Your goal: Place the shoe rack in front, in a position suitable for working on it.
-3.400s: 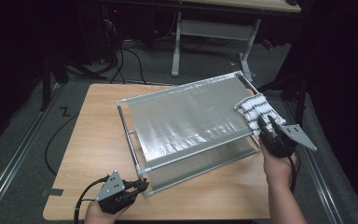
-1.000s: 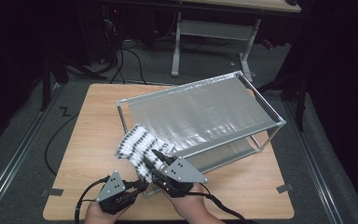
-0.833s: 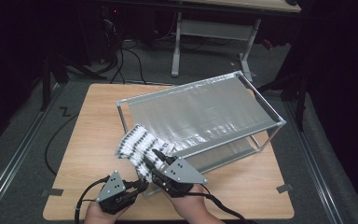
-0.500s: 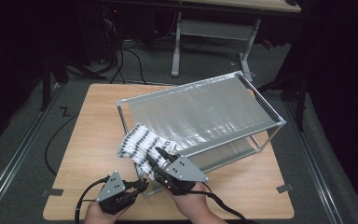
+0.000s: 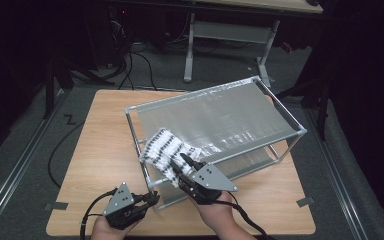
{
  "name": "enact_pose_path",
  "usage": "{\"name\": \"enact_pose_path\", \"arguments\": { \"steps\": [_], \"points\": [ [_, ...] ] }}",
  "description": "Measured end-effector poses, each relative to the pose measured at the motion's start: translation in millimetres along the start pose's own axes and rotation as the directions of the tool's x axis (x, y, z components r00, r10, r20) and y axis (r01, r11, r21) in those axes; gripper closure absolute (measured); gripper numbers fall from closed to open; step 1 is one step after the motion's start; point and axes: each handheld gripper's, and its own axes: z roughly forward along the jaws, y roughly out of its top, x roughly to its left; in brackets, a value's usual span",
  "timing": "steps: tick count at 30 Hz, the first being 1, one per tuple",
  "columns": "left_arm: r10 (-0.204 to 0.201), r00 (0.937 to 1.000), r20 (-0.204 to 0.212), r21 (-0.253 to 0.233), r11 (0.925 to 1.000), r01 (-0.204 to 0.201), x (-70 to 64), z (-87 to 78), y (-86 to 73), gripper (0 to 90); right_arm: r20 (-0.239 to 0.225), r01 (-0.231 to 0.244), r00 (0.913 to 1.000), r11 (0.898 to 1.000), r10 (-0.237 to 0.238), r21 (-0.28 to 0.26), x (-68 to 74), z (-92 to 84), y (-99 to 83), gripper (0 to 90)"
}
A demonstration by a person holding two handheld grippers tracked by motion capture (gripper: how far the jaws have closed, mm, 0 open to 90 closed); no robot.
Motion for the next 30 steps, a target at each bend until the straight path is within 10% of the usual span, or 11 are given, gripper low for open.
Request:
{"name": "enact_pose_path", "arguments": {
  "steps": [21,30],
  "points": [
    [0.023,0.9996,-0.015,-0.006,0.9997,-0.024,-1.5,1.4,-0.2,80.0,0.161,0.007,0.9869,1.0,-0.008,0.004,-46.9,-18.2,-8.6,63.6],
    [0.022,0.9997,-0.013,-0.007,0.9997,-0.022,-1.3,1.7,-0.2,79.9,0.271,-0.036,0.9619,0.999,0.033,0.009,-85.1,-28.1,-14.9,63.7]
  ]
}}
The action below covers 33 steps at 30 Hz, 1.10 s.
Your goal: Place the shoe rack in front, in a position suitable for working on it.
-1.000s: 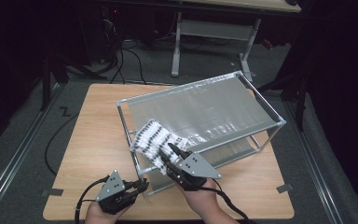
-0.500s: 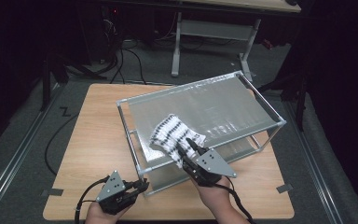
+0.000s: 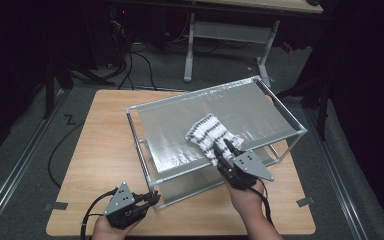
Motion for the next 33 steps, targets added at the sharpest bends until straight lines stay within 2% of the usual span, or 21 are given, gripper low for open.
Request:
{"name": "enact_pose_path", "arguments": {
  "steps": [7,12,15,20,23,27,29,31,33],
  "points": [
    [-0.002,1.0,0.002,0.002,1.0,0.002,0.3,1.0,0.7,79.9,0.088,-0.009,0.996,1.0,0.009,0.003,-32.7,-0.5,-4.1,63.8],
    [-0.001,1.0,0.004,-0.001,1.0,0.001,0.7,2.2,0.7,79.8,0.116,-0.026,0.993,1.0,0.025,0.006,-52.7,-1.4,-6.5,63.8],
    [0.002,1.0,-0.005,0.002,1.0,-0.002,-0.9,1.7,1.0,80.0,0.131,-0.014,0.9913,1.0,0.012,0.007,-63.4,-3.9,-7.8,63.8],
    [0.002,0.9999,-0.011,0.002,1.0,-0.001,-1.8,0.9,0.5,80.0,0.171,-0.05,0.9842,0.999,0.048,0.011,-88.1,-1.6,-10.1,64.0],
    [0.001,0.9999,-0.015,0.001,1.0,-0.001,-2.0,0.4,0.2,80.1,0.196,-0.034,0.9803,0.999,0.028,0.028,-100.6,-2.4,-9.9,63.9],
    [0.008,0.9999,-0.015,0.001,1.0,-0.008,-1.9,0.5,0.2,80.2,0.245,-0.026,0.9693,0.999,0.017,0.034,-124.0,-5.8,-12.1,63.9],
    [0.008,0.9999,-0.013,-0.002,1.0,-0.008,-1.7,0.6,-0.1,80.2,0.277,-0.028,0.9607,0.999,0.018,0.032,-136.1,-6.8,-13.8,63.9],
    [0.009,0.9999,-0.013,-0.002,1.0,-0.009,-1.6,0.6,-0.2,80.2,0.303,-0.047,0.9522,0.999,0.038,0.024,-149.6,-7.5,-15.5,64.0],
    [0.009,0.9999,-0.014,-0.002,1.0,-0.009,-1.3,0.6,-0.3,80.2,0.337,-0.06,0.9403,0.998,0.048,0.024,-160.3,-8.2,-16.1,64.1]
  ]
}}
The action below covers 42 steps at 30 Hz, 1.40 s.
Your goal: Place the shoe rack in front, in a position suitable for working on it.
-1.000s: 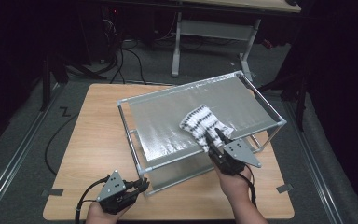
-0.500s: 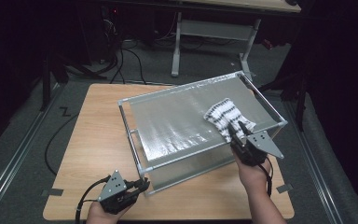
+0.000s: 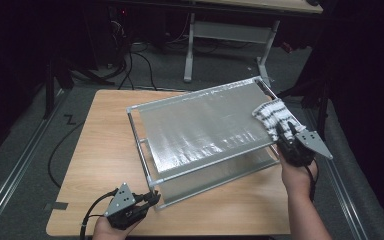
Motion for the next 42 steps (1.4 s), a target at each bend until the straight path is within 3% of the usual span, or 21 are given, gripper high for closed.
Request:
{"name": "enact_pose_path", "arguments": {
  "steps": [3,9,16,19,24,31,38,42],
  "points": [
    [-0.002,1.0,-0.002,-0.003,1.0,0.002,0.9,0.5,-0.1,80.1,0.014,-0.039,0.9991,0.999,0.039,-0.001,-13.0,2.8,-0.7,64.3],
    [-0.003,1.0,-0.002,-0.003,1.0,0.003,1.1,0.4,0.0,80.1,0.03,-0.037,0.9989,0.999,0.037,0.008,-16.0,2.9,0.6,63.6],
    [-0.001,1.0,0.005,-0.004,1.0,0.001,2.1,0.5,-0.1,80.1,-0.008,-0.043,0.9991,0.999,0.043,-0.006,-15.0,3.6,4.2,49.1],
    [-0.002,1.0,0.005,-0.004,1.0,0.002,2.1,0.6,-0.2,80.1,-0.021,-0.049,0.9986,0.999,0.049,0.0,-16.3,5.6,4.0,51.1],
    [-0.002,1.0,0.003,-0.006,1.0,0.002,1.8,0.5,-0.4,80.1,-0.088,-0.12,0.989,0.993,0.119,-0.001,-16.8,3.5,-1.5,57.7],
    [-0.001,1.0,0.001,-0.005,1.0,0.001,1.5,0.5,-0.3,80.1,-0.151,-0.125,0.9807,0.992,0.124,0.001,0.5,-5.4,-1.3,60.3],
    [-0.002,1.0,0.002,-0.005,1.0,0.002,1.6,0.4,-0.3,80.1,-0.22,-0.092,0.9716,0.996,0.088,-0.004,35.6,-16.5,-0.2,61.1],
    [-0.003,1.0,0.001,-0.006,1.0,0.003,1.4,0.5,-0.4,80.2,-0.27,-0.067,0.9608,0.998,0.064,-0.003,58.3,-23.0,1.4,61.6]
  ]
}}
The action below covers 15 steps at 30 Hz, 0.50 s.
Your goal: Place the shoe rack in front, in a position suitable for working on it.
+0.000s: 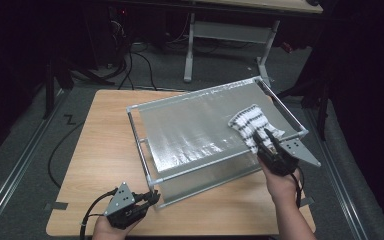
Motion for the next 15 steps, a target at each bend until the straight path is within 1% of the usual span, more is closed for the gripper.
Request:
{"name": "enact_pose_path", "arguments": {
  "steps": [4,6,8,10,12,14,15],
  "points": [
    [0.002,1.0,-0.003,0.0,1.0,-0.002,-0.3,0.1,0.0,80.2,-0.071,0.017,0.9973,1.0,-0.017,0.009,25.9,0.3,0.8,61.7],
    [0.002,1.0,-0.001,-0.001,1.0,-0.002,-0.1,0.2,0.0,80.2,-0.102,0.014,0.9947,1.0,-0.012,0.016,38.8,0.1,1.2,61.7],
    [0.001,1.0,0.001,-0.001,1.0,-0.001,0.0,0.2,-0.1,80.2,-0.123,0.027,0.9922,0.999,-0.024,0.019,52.7,-0.1,1.5,61.7],
    [0.001,1.0,0.0,0.0,1.0,-0.001,0.0,0.1,0.0,80.1,-0.16,0.028,0.9868,0.999,-0.024,0.025,66.2,-0.6,2.0,61.8],
    [0.002,1.0,-0.002,0.001,1.0,-0.002,-0.3,0.1,0.1,80.2,-0.185,0.036,0.9822,0.999,-0.03,0.026,78.6,-0.9,2.2,61.8],
    [0.001,1.0,-0.003,0.001,1.0,-0.001,-0.5,0.0,0.1,80.2,-0.224,0.043,0.9739,0.999,-0.036,0.025,96.4,-0.8,2.0,61.9],
    [0.001,1.0,-0.003,0.002,1.0,-0.001,-0.5,0.0,0.1,80.2,-0.235,0.047,0.9713,0.999,-0.039,0.027,101.8,-0.7,2.0,61.9]
  ]
}}
